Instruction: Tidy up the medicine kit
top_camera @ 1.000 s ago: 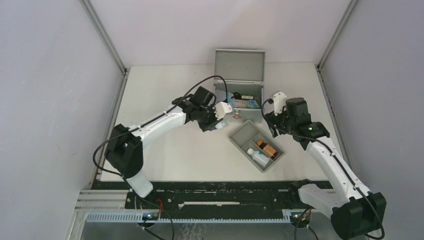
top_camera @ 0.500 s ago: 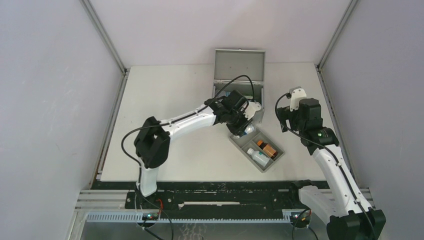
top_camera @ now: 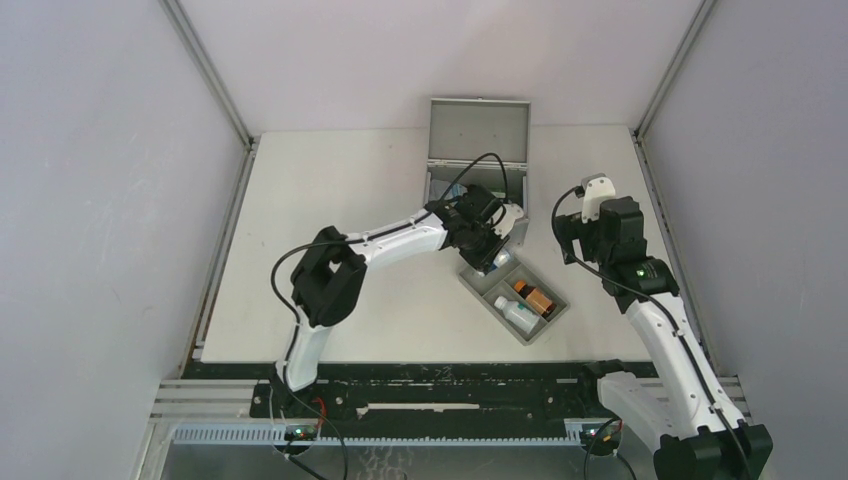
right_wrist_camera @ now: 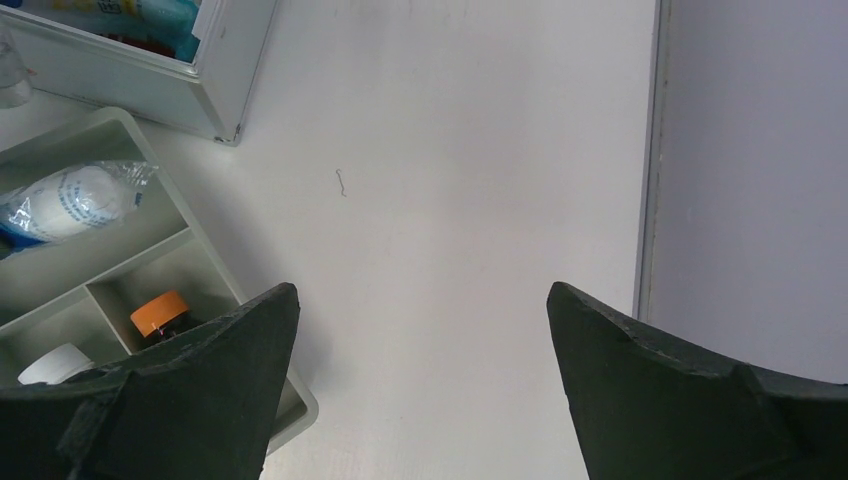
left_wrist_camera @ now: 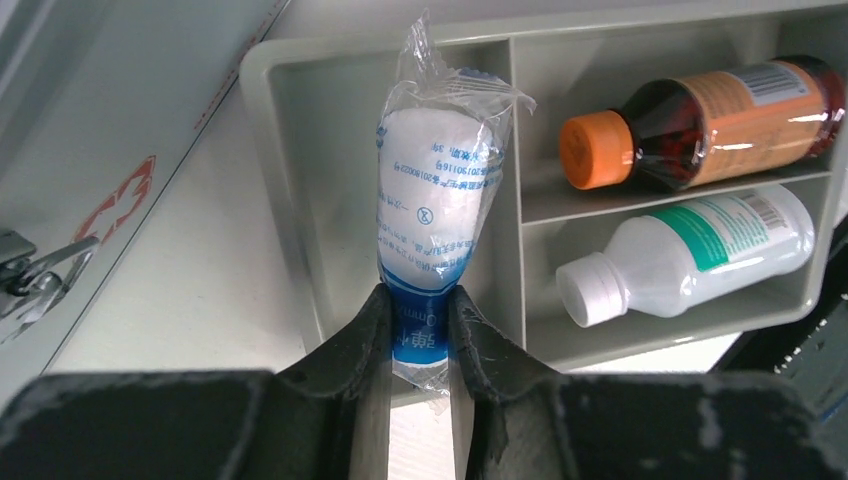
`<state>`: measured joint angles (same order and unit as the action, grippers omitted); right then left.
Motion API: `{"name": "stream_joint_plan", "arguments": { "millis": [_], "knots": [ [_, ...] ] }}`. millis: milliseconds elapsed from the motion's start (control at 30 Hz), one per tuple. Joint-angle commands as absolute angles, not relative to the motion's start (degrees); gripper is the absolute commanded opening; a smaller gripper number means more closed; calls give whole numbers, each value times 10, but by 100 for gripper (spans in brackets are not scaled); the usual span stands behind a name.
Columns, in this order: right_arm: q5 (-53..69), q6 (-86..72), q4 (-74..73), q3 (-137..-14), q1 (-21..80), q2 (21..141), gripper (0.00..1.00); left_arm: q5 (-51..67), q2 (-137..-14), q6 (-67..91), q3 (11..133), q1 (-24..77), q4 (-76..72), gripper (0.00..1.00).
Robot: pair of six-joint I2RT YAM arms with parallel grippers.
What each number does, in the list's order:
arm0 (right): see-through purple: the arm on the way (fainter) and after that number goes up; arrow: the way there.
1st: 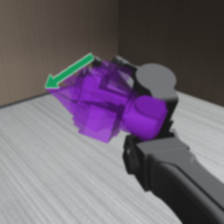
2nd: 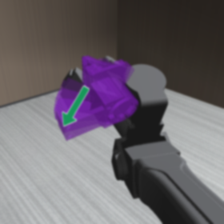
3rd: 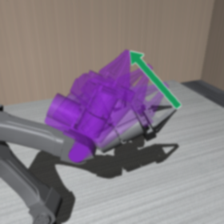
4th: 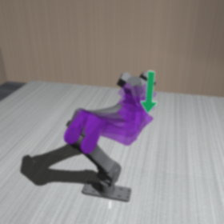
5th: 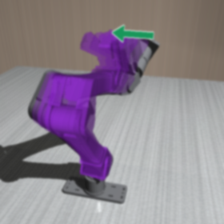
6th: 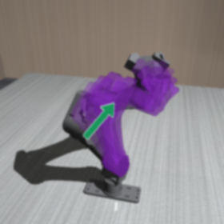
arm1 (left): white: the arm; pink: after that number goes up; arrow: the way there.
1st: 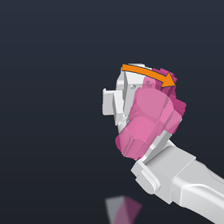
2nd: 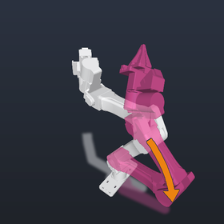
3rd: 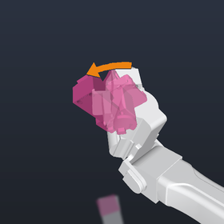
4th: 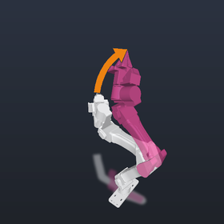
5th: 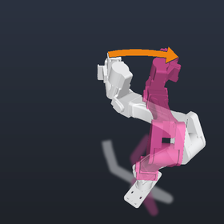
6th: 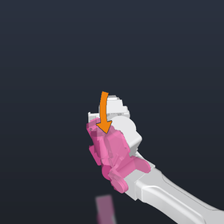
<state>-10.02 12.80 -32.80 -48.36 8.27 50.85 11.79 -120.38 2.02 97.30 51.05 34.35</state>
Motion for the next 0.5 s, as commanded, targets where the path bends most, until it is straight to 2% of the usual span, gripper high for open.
{"name": "stream_joint_plan", "arguments": {
  "millis": [0,167,367,467],
  "knots": [
    [-99,122,-307,-481,80,497,94,96,-1205,41,988,512,314,26],
    [-88,122,-310,-481,81,497,93,92,-1201,39,981,512,311,37],
    [-83,123,-312,-481,81,497,93,83,-1170,19,965,512,311,58],
    [-80,122,-313,-481,81,496,93,77,-1144,3,948,512,306,62]
  ]
}}
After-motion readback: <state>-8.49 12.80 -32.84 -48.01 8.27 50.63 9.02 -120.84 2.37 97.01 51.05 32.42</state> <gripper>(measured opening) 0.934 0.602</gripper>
